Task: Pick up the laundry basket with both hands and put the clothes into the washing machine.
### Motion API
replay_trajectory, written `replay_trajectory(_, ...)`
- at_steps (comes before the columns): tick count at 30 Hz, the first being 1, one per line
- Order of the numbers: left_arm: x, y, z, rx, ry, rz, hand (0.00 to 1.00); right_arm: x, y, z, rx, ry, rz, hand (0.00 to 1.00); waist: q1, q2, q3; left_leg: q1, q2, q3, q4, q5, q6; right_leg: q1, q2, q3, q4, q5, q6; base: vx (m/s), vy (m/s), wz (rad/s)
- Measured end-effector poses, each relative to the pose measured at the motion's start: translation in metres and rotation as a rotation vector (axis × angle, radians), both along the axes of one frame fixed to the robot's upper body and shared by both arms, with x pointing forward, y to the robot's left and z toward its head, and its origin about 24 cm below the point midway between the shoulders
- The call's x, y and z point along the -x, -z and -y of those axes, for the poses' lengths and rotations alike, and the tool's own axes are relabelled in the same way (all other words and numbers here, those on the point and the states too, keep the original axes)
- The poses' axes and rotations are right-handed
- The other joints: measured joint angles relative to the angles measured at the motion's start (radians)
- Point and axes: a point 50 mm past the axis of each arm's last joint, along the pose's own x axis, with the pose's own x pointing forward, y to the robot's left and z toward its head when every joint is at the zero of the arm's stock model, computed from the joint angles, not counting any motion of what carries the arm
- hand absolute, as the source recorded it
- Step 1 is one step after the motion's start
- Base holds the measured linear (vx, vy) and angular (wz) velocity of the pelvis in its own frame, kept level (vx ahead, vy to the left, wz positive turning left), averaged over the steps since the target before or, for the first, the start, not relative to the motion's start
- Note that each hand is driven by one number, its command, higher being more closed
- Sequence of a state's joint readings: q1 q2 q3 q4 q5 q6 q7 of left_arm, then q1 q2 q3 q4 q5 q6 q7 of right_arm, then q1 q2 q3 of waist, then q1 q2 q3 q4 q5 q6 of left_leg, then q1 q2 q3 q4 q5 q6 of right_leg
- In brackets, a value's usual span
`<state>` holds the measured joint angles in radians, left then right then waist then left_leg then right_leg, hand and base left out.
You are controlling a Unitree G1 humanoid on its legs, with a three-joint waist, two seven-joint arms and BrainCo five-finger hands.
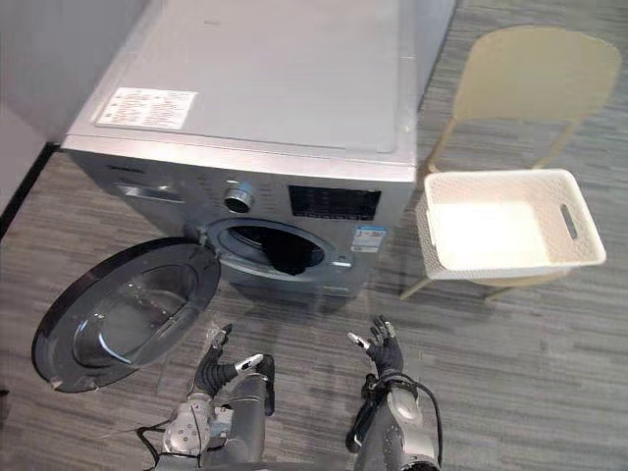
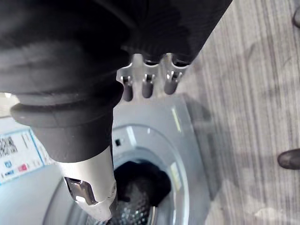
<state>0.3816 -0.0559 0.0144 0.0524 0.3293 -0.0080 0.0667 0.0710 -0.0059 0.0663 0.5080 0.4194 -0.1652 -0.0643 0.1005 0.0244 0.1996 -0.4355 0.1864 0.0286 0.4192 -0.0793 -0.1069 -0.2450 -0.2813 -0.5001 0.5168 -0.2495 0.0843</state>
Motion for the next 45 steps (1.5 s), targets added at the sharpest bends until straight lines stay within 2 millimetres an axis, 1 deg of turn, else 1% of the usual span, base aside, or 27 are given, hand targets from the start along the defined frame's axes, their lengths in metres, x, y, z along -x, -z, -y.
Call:
replay_trajectory(3,0.007,0.000,-0.026,-0.024,-0.120,-0.004,0.00,0.006,0.007,-0.001,0.022,-0.026,-0.039,0.00,-0.002,0.000,-0.022,0.055,-0.014,0.003,-0.019,-0.006,0.008,0.069,-0.003,-0.020,-0.036,0.005,0.010,0.11,0.012,0.17)
replay_trajectory(5,0.019,-0.001,-0.052,-0.077,-0.250,-0.010,0.00,0.017,0.017,0.005,0.045,-0.021,-0.092,0.00,-0.002,0.000,-0.050,0.105,-0.017,0.015,-0.031,-0.019,0.012,0.123,-0.003,-0.023,-0.071,0.010,0.018,0.07,0.018,-0.01)
replay_trajectory(6,0.024,-0.002,-0.059,-0.092,-0.279,-0.012,0.00,0.021,0.019,0.008,0.047,-0.012,-0.108,0.00,-0.002,0.001,-0.062,0.114,-0.017,0.018,-0.031,-0.024,0.013,0.134,-0.002,-0.022,-0.077,0.010,0.019,0.07,0.026,-0.09)
replay_trajectory(8,0.040,-0.009,-0.084,-0.153,-0.415,-0.003,0.00,0.038,0.031,0.018,0.065,0.021,-0.175,0.00,-0.002,0.004,-0.091,0.161,-0.014,0.032,-0.035,-0.044,0.010,0.173,0.001,-0.013,-0.102,0.012,0.022,0.05,0.027,-0.15)
replay_trajectory(11,0.066,-0.008,-0.102,-0.200,-0.585,-0.043,0.00,0.062,0.051,0.030,0.102,0.017,-0.312,0.00,0.001,0.008,-0.141,0.228,-0.014,0.083,-0.065,-0.051,0.008,0.201,0.017,0.040,-0.142,0.026,0.043,0.04,0.024,-0.43)
replay_trajectory(14,0.073,-0.005,-0.102,-0.211,-0.619,-0.066,0.00,0.083,0.066,0.041,0.129,0.020,-0.436,0.00,-0.004,0.020,-0.155,0.257,-0.017,0.093,-0.071,-0.051,0.009,0.221,0.022,0.081,-0.143,0.037,0.045,0.02,0.014,-0.22)
replay_trajectory(17,0.059,-0.005,-0.092,-0.192,-0.565,-0.042,0.00,0.097,0.074,0.046,0.135,0.037,-0.510,0.00,-0.004,0.020,-0.160,0.248,-0.033,0.055,-0.075,-0.050,0.010,0.223,0.019,0.129,-0.125,0.035,0.048,-0.09,0.010,0.26)
replay_trajectory(18,0.057,-0.003,-0.086,-0.176,-0.555,-0.048,0.00,0.095,0.073,0.048,0.146,0.048,-0.509,0.00,0.003,0.014,-0.173,0.239,-0.030,0.058,-0.095,-0.032,0.016,0.226,0.022,0.148,-0.150,0.022,0.070,-0.06,-0.020,0.20)
replay_trajectory(19,0.056,-0.001,-0.084,-0.170,-0.545,-0.054,0.00,0.091,0.072,0.048,0.149,0.045,-0.498,0.00,-0.002,0.012,-0.173,0.239,-0.034,0.060,-0.105,-0.017,0.019,0.217,0.019,0.156,-0.131,0.014,0.074,-0.11,-0.038,0.28)
replay_trajectory(20,0.052,0.001,-0.077,-0.155,-0.515,-0.055,0.00,0.088,0.071,0.046,0.147,0.042,-0.486,0.00,-0.001,0.001,-0.174,0.238,-0.060,0.059,-0.128,0.007,0.022,0.200,0.003,0.199,-0.109,-0.015,0.088,-0.09,-0.023,0.30)
replay_trajectory(22,0.050,0.007,-0.059,-0.118,-0.449,-0.079,0.00,0.081,0.069,0.048,0.170,0.019,-0.470,0.00,0.008,0.000,-0.196,0.233,-0.064,0.054,-0.184,0.044,0.025,0.166,0.007,0.193,-0.106,-0.014,0.085,-0.13,-0.038,0.19)
replay_trajectory(24,0.047,0.016,-0.040,-0.063,-0.371,-0.112,0.00,0.073,0.065,0.056,0.210,0.007,-0.452,0.00,0.014,0.022,-0.205,0.235,-0.070,0.038,-0.257,0.091,0.021,0.146,0.015,0.166,-0.123,-0.009,0.078,-0.09,-0.015,0.29)
replay_trajectory(25,0.044,0.020,-0.030,-0.035,-0.324,-0.123,0.00,0.070,0.063,0.061,0.234,0.005,-0.447,0.00,0.006,0.039,-0.191,0.240,-0.070,0.028,-0.289,0.113,0.023,0.152,0.012,0.144,-0.121,-0.006,0.073,-0.07,-0.022,0.56)
replay_trajectory(26,0.045,0.022,-0.028,-0.025,-0.315,-0.133,0.00,0.071,0.063,0.063,0.258,0.001,-0.455,0.00,-0.007,0.043,-0.186,0.243,-0.064,0.041,-0.300,0.118,0.030,0.149,-0.003,0.133,-0.101,-0.006,0.073,-0.06,-0.039,0.50)
replay_trajectory(28,0.047,0.022,-0.028,-0.018,-0.323,-0.138,0.00,0.072,0.063,0.066,0.268,0.006,-0.458,0.00,-0.005,0.044,-0.186,0.254,-0.055,0.072,-0.304,0.105,0.036,0.152,-0.014,0.124,-0.079,-0.008,0.059,-0.04,-0.056,0.12)
replay_trajectory(29,0.047,0.022,-0.028,-0.014,-0.326,-0.136,0.00,0.071,0.062,0.068,0.269,0.026,-0.457,0.00,-0.007,0.037,-0.189,0.261,-0.052,0.110,-0.316,0.069,0.044,0.160,-0.023,0.124,-0.089,-0.003,0.050,-0.04,-0.021,0.06)
replay_trajectory(30,0.046,0.022,-0.030,-0.021,-0.322,-0.132,0.00,0.071,0.062,0.069,0.266,0.040,-0.459,0.00,-0.010,0.025,-0.191,0.259,-0.052,0.120,-0.300,0.057,0.053,0.161,-0.039,0.117,-0.098,0.001,0.044,-0.03,0.027,0.14)
replay_trajectory(31,0.042,0.020,-0.030,-0.021,-0.310,-0.112,0.00,0.071,0.064,0.070,0.261,0.059,-0.472,0.00,-0.014,0.006,-0.192,0.220,-0.047,0.102,-0.206,0.053,0.074,0.148,-0.061,0.115,-0.096,0.010,0.040,0.02,0.021,0.20)
replay_trajectory(32,0.042,0.020,-0.030,-0.011,-0.316,-0.110,0.00,0.075,0.066,0.077,0.266,0.085,-0.502,0.00,-0.023,-0.001,-0.192,0.207,-0.022,0.073,-0.110,0.050,0.070,0.152,-0.073,0.114,-0.102,0.021,0.046,0.02,0.044,0.17)
replay_trajectory(34,0.045,0.020,-0.032,-0.010,-0.335,-0.115,0.00,0.085,0.069,0.086,0.271,0.115,-0.538,0.00,-0.032,0.006,-0.195,0.226,0.018,0.040,-0.060,0.050,0.067,0.160,-0.071,0.110,-0.120,0.033,0.065,0.01,0.092,0.03)
replay_trajectory(35,0.046,0.020,-0.034,-0.013,-0.344,-0.117,0.00,0.092,0.070,0.090,0.271,0.134,-0.561,0.00,-0.032,0.016,-0.202,0.248,0.039,0.014,-0.082,0.064,0.058,0.168,-0.063,0.103,-0.134,0.041,0.078,0.07,0.186,0.16)
replay_trajectory(36,0.044,0.019,-0.036,-0.013,-0.355,-0.111,0.00,0.102,0.073,0.094,0.268,0.164,-0.590,0.00,-0.048,0.041,-0.222,0.280,0.036,-0.005,-0.161,0.035,-0.013,0.182,-0.052,0.084,-0.161,0.059,0.101,0.10,0.210,0.44)
replay_trajectory(38,0.031,0.012,-0.047,-0.015,-0.398,-0.053,0.00,0.111,0.077,0.092,0.242,0.202,-0.624,0.00,-0.086,0.031,-0.218,0.296,0.000,-0.023,-0.258,0.049,-0.057,0.228,-0.064,0.030,-0.248,0.118,0.111,0.09,0.241,0.70)
replay_trajectory(39,0.020,0.007,-0.051,-0.014,-0.419,-0.010,0.00,0.117,0.080,0.086,0.216,0.214,-0.646,0.00,-0.084,0.020,-0.206,0.307,-0.021,-0.030,-0.263,0.049,-0.057,0.266,-0.066,0.027,-0.299,0.146,0.108,0.05,0.225,0.45)
replay_trajectory(41,0.010,-0.003,-0.062,-0.044,-0.452,0.046,0.00,0.119,0.083,0.078,0.190,0.221,-0.654,0.00,-0.084,0.025,-0.194,0.346,-0.044,-0.031,-0.264,0.049,-0.056,0.328,-0.066,0.041,-0.364,0.168,0.099,-0.02,0.168,0.12)
replay_trajectory(44,0.003,-0.024,-0.075,-0.086,-0.500,0.147,0.00,0.116,0.081,0.082,0.200,0.224,-0.639,0.00,-0.085,0.039,-0.198,0.384,-0.043,-0.015,-0.293,0.051,-0.051,0.342,-0.060,0.073,-0.400,0.185,0.128,-0.08,0.044,-0.18)
replay_trajectory(45,0.003,-0.025,-0.076,-0.089,-0.504,0.151,0.00,0.116,0.080,0.084,0.204,0.225,-0.638,0.00,-0.084,0.043,-0.197,0.386,-0.042,-0.012,-0.299,0.052,-0.051,0.338,-0.059,0.079,-0.402,0.186,0.129,-0.13,-0.014,-0.40)
